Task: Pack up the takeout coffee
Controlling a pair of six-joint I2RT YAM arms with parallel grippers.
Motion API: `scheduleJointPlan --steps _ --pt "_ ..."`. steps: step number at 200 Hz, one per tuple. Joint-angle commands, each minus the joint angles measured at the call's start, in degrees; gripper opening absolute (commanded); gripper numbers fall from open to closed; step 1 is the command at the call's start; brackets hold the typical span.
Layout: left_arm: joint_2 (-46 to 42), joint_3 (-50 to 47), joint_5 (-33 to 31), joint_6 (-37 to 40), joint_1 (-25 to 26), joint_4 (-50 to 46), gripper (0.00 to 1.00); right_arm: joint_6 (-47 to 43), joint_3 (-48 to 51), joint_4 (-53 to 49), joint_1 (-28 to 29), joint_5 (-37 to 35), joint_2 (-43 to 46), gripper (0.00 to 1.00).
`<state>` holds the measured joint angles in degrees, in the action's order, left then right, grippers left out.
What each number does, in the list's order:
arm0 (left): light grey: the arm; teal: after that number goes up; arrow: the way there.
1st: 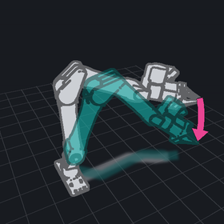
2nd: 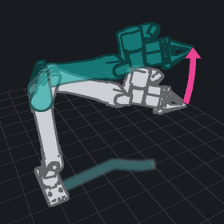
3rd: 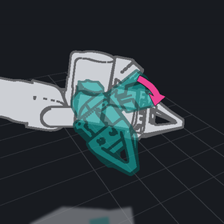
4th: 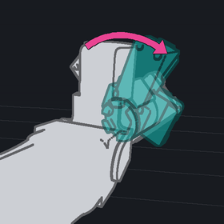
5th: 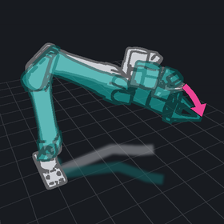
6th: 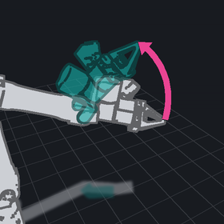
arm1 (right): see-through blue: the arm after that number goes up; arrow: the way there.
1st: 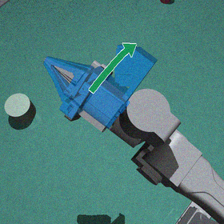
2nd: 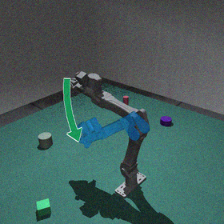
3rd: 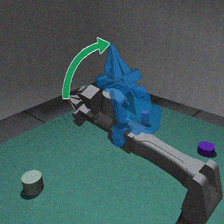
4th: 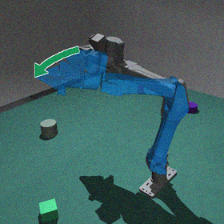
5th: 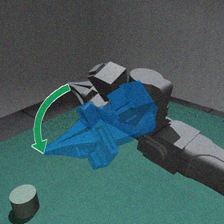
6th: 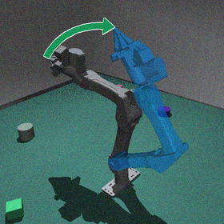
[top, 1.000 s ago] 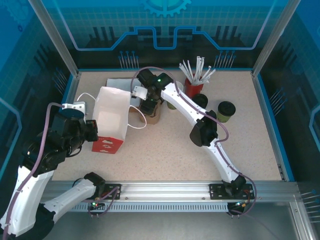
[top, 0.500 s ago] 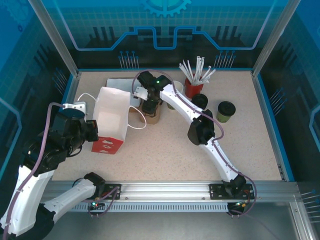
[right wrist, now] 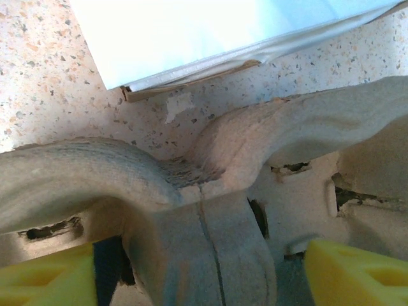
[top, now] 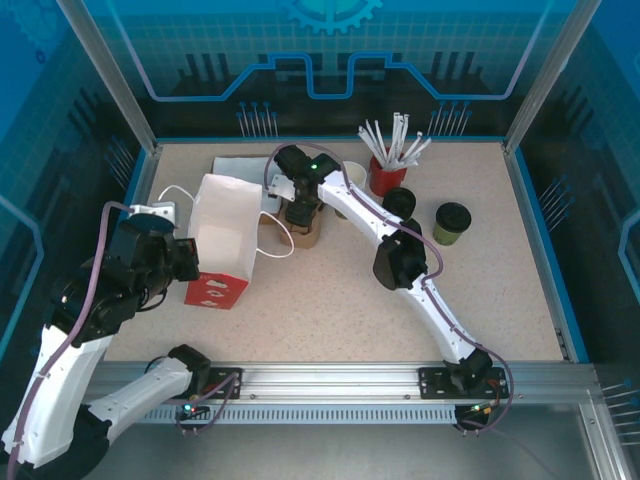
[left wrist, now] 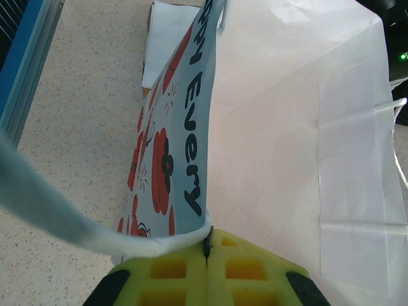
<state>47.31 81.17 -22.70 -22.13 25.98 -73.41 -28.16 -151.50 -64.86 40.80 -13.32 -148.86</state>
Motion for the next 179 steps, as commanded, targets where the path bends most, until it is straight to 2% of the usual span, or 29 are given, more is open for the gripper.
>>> scheduleJointPlan --steps 1,65,179 --pt "0.23 -0.46 -0.04 -0.34 -0.40 1.35 0.00 -4.25 -1.95 0.12 -0.89 -3.06 -1.59 0.75" --pt "0.50 -0.22 0.15 -0.20 -0.40 1.38 0.00 -4.96 -2.00 0.83 -0.98 -3.99 -0.26 0.63" --pt "0.60 -0.04 0.37 -0.19 -0.41 1.58 0.00 -6.12 -2.17 1.01 -1.07 -4.70 3.13 0.64"
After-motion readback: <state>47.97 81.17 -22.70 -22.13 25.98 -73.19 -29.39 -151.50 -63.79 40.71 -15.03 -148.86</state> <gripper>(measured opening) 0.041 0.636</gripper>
